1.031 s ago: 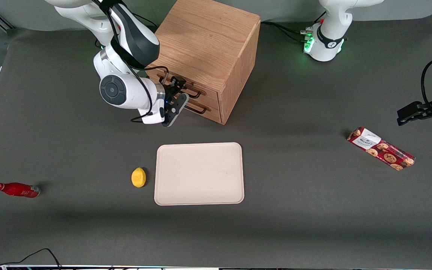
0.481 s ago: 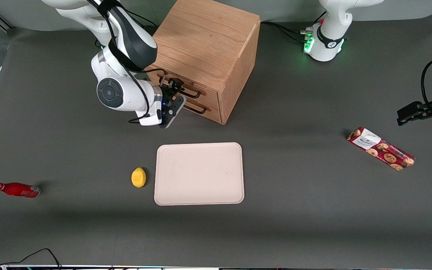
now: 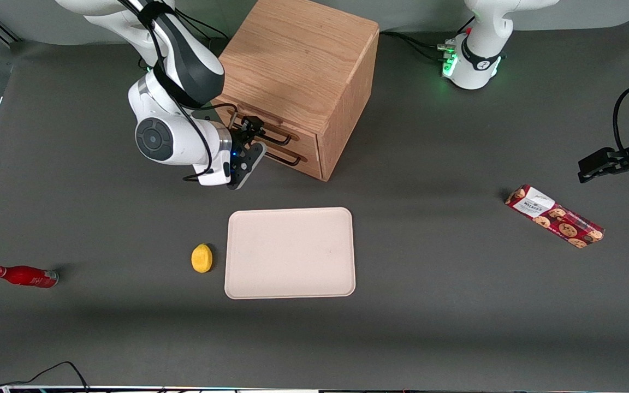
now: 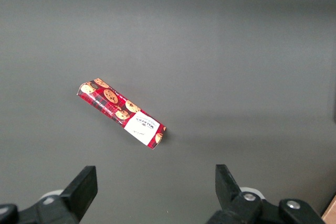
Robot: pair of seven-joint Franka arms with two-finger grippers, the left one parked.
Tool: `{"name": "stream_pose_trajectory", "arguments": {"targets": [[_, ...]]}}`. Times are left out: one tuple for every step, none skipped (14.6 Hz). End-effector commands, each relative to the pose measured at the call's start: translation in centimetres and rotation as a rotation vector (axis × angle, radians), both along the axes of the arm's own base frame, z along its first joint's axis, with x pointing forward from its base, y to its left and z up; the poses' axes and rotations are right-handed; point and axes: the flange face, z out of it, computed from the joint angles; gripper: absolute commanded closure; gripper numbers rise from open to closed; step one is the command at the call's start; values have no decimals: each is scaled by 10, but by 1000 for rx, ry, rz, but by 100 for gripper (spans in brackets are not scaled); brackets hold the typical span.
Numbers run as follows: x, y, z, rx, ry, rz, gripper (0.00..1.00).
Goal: Open upper drawer
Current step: 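Pull the upper drawer outward by its handle with the right gripper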
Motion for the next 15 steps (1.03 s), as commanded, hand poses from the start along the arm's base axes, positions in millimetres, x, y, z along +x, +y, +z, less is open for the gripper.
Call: {"name": "stream_pose_trajectory", "arguments": {"targets": [[4,-9,1,19,-33,28,0],[7,-10,0,29,-46,46,0],[11,-17,0,29,-53,42,0],[15,-23,-1,27,-57,39,0],[16,-24,-2,32,-62,50,0],[21,-28,-4,32,-67,46,0],[25,-32,-4,15,-93,58,0],[29,-35,-6,0,-104,68,0],[30,-35,-8,0,-102,69,0],[31,-35,-10,-2,-100,71,0],[33,-35,-11,-1,-101,68,0],[36,-37,-12,1,-100,63,0],[38,-37,-11,3,-103,62,0],[40,-37,-11,6,-102,60,0],[44,-41,-12,4,-103,50,0]]}}
